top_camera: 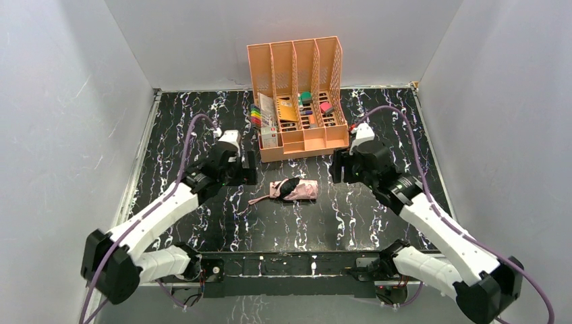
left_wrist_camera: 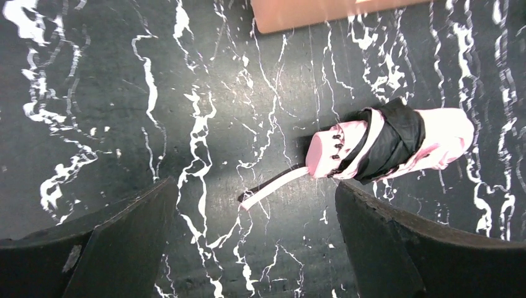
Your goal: Put away the umbrella
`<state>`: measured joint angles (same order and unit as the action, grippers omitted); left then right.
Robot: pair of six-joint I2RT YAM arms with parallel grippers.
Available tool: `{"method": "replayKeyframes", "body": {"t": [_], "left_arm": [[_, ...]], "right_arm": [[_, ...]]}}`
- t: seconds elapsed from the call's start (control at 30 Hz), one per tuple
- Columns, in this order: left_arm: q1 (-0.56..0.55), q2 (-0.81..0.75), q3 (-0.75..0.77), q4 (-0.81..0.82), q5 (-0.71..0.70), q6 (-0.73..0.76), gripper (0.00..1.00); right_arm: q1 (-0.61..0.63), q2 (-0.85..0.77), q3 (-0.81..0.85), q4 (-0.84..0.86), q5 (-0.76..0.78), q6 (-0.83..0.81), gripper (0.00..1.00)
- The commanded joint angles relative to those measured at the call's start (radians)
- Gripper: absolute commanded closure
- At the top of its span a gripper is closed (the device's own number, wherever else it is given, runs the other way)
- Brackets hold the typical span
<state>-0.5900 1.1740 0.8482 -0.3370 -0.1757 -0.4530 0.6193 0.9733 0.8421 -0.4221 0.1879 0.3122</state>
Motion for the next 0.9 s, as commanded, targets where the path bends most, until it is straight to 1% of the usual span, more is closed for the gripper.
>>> {"method": "replayKeyframes", "body": {"t": [0.0, 0.1, 0.2, 0.33, 0.4, 0.43, 0.6, 0.67, 0.7, 0.77, 0.83, 0.87], "left_arm": [[0.009, -0.191, -0.048, -0.031, -0.09, -0.035, 0.02], [0.008, -0.295, -0.07, -0.027, -0.141, -0.03, 0.02], [0.008, -0.352, -0.058, -0.084, -0.195, -0.033, 0.02], [0.009, -0.416, -0.035, -0.156, -0.235, -0.038, 0.02], [0.009, -0.463, -0.028, -0.172, -0.247, -0.021, 0.02], [0.009, -0.489, -0.024, -0.182, -0.26, -0.011, 0.02], [0.009, -0.583, 0.011, -0.263, -0.357, 0.003, 0.02], [0.009, -0.608, 0.013, -0.293, -0.387, -0.008, 0.02], [0.009, -0.621, 0.011, -0.306, -0.4, -0.014, 0.02], [0.009, -0.65, -0.003, -0.322, -0.419, -0.028, 0.02], [0.009, -0.706, -0.022, -0.315, -0.432, -0.032, 0.02], [0.009, -0.718, -0.026, -0.316, -0.431, -0.03, 0.02]], "right_arm": [[-0.002, -0.163, -0.026, 0.059, 0.017, -0.127, 0.26], [-0.001, -0.264, -0.072, 0.107, 0.029, -0.156, 0.24], [-0.003, -0.325, -0.088, 0.11, 0.042, -0.172, 0.19], [-0.002, -0.371, -0.089, 0.087, 0.078, -0.174, 0.11], [-0.002, -0.386, -0.085, 0.066, 0.099, -0.176, 0.02], [-0.001, -0.392, -0.083, 0.049, 0.11, -0.177, 0.01], [-0.001, -0.426, -0.051, -0.04, 0.213, -0.162, 0.01], [-0.002, -0.454, -0.048, -0.067, 0.291, -0.143, 0.01], [-0.003, -0.481, -0.056, -0.072, 0.355, -0.12, 0.01], [-0.002, -0.533, -0.086, -0.058, 0.411, -0.112, 0.01], [-0.002, -0.631, -0.146, -0.007, 0.44, -0.126, 0.01], [-0.002, -0.656, -0.164, -0.006, 0.464, -0.12, 0.01]]}}
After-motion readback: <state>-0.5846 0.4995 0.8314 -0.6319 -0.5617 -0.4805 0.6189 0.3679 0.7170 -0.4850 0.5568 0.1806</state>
